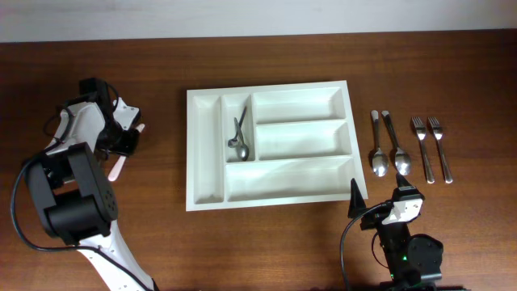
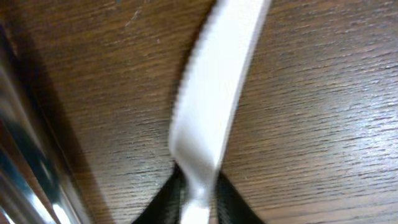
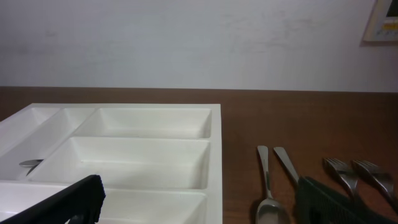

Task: Pack container
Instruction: 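Move the left gripper to the white plastic knife and grasp it, then lower the knife into the tray's narrow left compartment and release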

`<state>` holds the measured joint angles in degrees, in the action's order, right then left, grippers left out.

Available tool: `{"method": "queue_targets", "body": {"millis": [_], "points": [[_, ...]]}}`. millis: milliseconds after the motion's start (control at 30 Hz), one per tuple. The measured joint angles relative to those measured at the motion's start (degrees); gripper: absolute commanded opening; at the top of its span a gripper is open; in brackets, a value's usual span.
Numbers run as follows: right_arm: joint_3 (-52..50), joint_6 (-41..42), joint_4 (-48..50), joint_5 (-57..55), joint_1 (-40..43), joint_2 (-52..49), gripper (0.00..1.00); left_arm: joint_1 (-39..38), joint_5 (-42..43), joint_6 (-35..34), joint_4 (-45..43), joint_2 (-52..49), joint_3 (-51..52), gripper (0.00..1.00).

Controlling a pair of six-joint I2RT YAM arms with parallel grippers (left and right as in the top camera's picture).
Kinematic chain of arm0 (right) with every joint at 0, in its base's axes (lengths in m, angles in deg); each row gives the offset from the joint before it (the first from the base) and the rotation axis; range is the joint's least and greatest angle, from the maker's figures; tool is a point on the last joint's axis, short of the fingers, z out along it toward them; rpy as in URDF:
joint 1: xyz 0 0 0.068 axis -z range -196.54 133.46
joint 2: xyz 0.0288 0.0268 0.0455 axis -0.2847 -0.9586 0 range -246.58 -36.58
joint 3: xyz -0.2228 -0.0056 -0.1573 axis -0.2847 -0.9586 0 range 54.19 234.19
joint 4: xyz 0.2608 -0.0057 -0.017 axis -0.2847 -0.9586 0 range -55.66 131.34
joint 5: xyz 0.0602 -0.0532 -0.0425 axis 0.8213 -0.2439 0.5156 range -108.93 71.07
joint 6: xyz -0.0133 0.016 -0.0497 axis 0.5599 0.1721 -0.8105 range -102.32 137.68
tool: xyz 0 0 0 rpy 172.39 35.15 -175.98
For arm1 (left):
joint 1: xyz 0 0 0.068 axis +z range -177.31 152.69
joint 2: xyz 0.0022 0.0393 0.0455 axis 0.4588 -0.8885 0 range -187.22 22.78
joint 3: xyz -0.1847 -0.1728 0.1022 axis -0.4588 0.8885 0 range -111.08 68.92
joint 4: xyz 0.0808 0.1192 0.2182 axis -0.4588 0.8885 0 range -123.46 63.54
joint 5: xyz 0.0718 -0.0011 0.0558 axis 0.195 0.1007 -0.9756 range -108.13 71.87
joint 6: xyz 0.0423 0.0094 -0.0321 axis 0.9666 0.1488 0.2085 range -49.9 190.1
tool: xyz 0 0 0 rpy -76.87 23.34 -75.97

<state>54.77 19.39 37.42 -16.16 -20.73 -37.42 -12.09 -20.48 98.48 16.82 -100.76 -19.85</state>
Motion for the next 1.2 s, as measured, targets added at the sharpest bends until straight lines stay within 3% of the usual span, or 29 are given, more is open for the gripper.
{"method": "queue_targets", "body": {"millis": [100,367,567,733,1000,1100,1200], "points": [[0.0,0.0,0.0,0.0,0.0,0.0,0.98,0.0,0.0,0.0,0.0,0.0,0.0,0.02],[0.0,0.0,0.0,0.0,0.0,0.0,0.99,-0.3,-0.1,-0.5,2.2,-0.8,-2.3,0.02],[0.0,0.0,0.0,0.0,0.0,0.0,0.98,-3.0,-0.9,-2.7,9.4,-1.6,-12.4,0.02],[0.0,0.0,0.0,0.0,0.0,0.0,0.99,-8.3,-0.9,-8.2,15.7,-1.1,-22.1,0.02],[0.0,0.0,0.0,0.0,0.0,0.0,0.99,-21.8,-0.8,-16.9,21.7,0.2,-25.9,0.02],[0.0,0.0,0.0,0.0,0.0,0.0,0.99,-28.3,-0.7,-27.2,22.2,0.2,-25.9,0.02],[0.0,0.0,0.0,0.0,0.0,0.0,0.99,-29.2,-0.9,-36.4,22.2,0.2,-25.9,0.02]]}}
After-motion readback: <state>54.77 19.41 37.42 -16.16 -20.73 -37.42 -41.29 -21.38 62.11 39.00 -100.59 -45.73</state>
